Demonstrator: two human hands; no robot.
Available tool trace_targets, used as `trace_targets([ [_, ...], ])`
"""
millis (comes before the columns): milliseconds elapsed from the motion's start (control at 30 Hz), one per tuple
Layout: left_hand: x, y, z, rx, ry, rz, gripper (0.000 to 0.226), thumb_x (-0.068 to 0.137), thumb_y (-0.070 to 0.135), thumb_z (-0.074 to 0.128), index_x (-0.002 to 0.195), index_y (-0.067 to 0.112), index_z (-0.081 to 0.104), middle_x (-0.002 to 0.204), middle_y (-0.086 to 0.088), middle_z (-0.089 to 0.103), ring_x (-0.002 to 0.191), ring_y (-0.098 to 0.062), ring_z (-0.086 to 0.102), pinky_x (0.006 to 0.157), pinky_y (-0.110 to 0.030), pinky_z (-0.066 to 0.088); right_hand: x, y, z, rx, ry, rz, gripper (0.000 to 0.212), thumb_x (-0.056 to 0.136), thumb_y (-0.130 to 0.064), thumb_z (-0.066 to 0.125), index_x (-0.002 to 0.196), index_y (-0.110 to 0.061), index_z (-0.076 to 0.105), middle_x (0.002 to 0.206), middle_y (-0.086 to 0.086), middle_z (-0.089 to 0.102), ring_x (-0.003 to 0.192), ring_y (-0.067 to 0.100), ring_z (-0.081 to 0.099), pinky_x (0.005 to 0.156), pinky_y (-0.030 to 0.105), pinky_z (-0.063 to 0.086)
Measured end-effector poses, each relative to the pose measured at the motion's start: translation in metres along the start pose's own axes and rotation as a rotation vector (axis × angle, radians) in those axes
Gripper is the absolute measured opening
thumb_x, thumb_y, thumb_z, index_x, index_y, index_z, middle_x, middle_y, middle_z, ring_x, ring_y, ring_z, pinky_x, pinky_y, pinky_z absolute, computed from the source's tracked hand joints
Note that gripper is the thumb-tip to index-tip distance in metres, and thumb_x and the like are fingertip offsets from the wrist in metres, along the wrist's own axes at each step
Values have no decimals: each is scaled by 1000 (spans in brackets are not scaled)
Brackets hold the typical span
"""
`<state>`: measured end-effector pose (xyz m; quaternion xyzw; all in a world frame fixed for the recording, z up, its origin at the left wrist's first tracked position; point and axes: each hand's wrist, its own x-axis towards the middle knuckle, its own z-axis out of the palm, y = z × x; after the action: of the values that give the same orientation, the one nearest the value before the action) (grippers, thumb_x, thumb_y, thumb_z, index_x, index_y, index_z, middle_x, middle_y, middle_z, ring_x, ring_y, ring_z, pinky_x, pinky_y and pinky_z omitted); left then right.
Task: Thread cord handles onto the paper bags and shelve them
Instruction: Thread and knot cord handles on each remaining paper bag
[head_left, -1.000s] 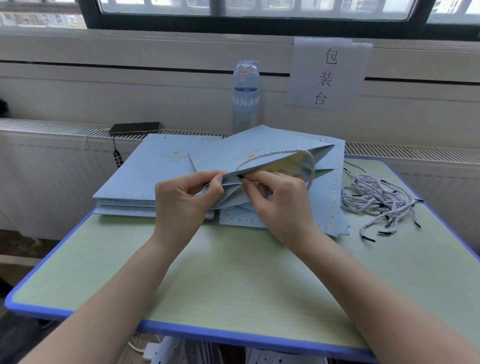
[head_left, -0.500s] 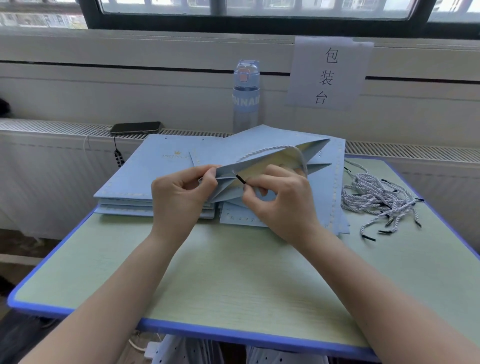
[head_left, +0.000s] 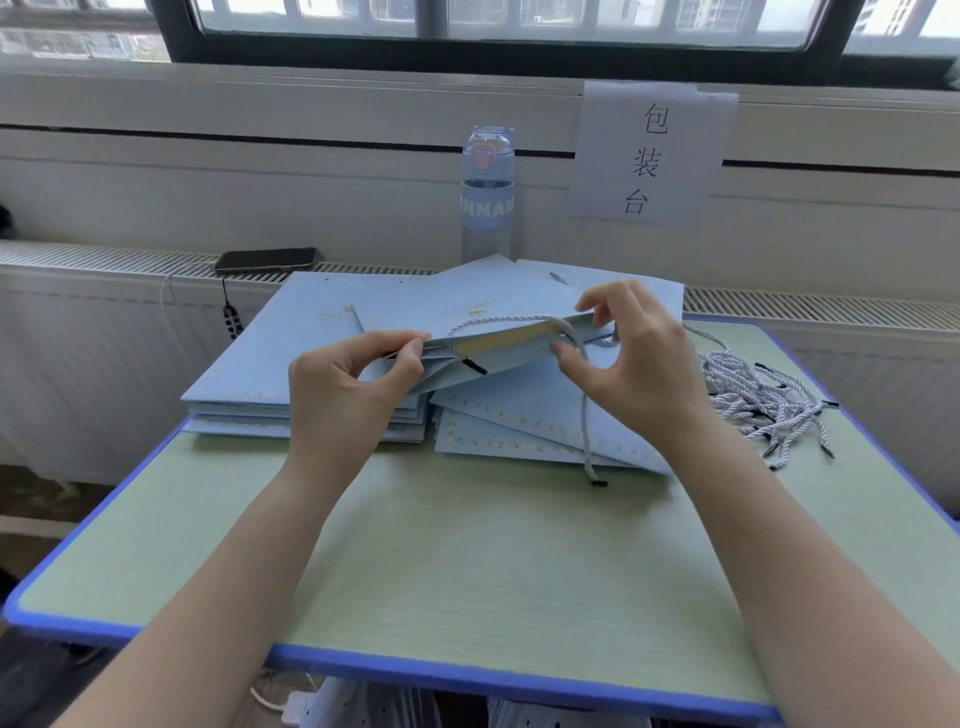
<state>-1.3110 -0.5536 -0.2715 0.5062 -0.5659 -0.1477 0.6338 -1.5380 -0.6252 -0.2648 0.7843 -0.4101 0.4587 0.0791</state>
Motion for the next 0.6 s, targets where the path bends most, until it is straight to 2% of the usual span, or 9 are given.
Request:
trace_targets([
  [133, 2, -2, -3, 16, 22, 2, 22, 86, 11, 66, 82, 32, 72, 76, 24, 70, 76, 3, 64, 73, -12, 46, -2, 13, 4, -27, 9, 84, 8, 83, -12, 62, 90, -12, 61, 70, -9, 54, 62, 13, 45, 57, 35, 49],
  [267, 5, -2, -7, 8, 65, -7, 22, 86, 11, 65, 81, 31, 71, 70, 25, 68, 70, 6, 61, 70, -9, 44, 3, 28, -6, -32, 96, 168, 20, 88, -19, 54, 96, -9, 68, 72, 3, 67, 60, 15, 54, 61, 31, 47],
  [300, 7, -2, -8, 11, 82, -13, 23, 86, 10, 65, 80, 31, 71, 67, 26, 67, 68, 7, 60, 70, -9, 44, 3, 33, -10, 0, 103, 208, 23, 90, -22, 54, 101, -9, 70, 74, 2, 70, 61, 10, 57, 64, 28, 46],
  [367, 8, -3, -11, 23, 89, -29, 24, 86, 11, 65, 78, 32, 70, 66, 26, 67, 67, 6, 60, 70, -11, 45, 4, 42, -16, 82, 69, 294, 25, 94, -22, 56, 111, -9, 69, 80, -3, 70, 62, -9, 56, 65, 7, 39],
  [400, 9, -4, -11, 37, 78, -36, 25, 86, 11, 65, 75, 33, 70, 66, 26, 67, 67, 6, 60, 70, -12, 45, 3, 44, -16, 101, 36, 326, 26, 95, -20, 56, 114, -8, 68, 83, -2, 70, 65, -13, 55, 66, 2, 37],
  [433, 9, -5, -11, 68, 63, -34, 25, 86, 12, 65, 73, 34, 69, 66, 25, 67, 66, 6, 60, 70, -13, 45, 2, 45, -14, 102, 2, 348, 26, 94, -19, 57, 116, -7, 67, 86, 2, 72, 68, -11, 55, 67, 1, 35],
  [500, 7, -6, -8, 156, 31, -10, 18, 84, 20, 66, 70, 32, 68, 67, 23, 68, 68, 7, 61, 72, -14, 45, 0, 43, -10, 99, -50, 370, 28, 94, -18, 57, 118, -7, 65, 87, 9, 73, 69, -1, 54, 66, 8, 34],
  [600, 4, -6, -2, 276, -10, 75, 16, 78, 32, 60, 70, 21, 70, 67, 13, 68, 69, 12, 60, 71, -4, 40, 0, 37, -9, 147, -117, 394, 29, 95, -29, 55, 118, -16, 67, 62, 6, 62, 51, -1, 50, 61, 18, 38],
])
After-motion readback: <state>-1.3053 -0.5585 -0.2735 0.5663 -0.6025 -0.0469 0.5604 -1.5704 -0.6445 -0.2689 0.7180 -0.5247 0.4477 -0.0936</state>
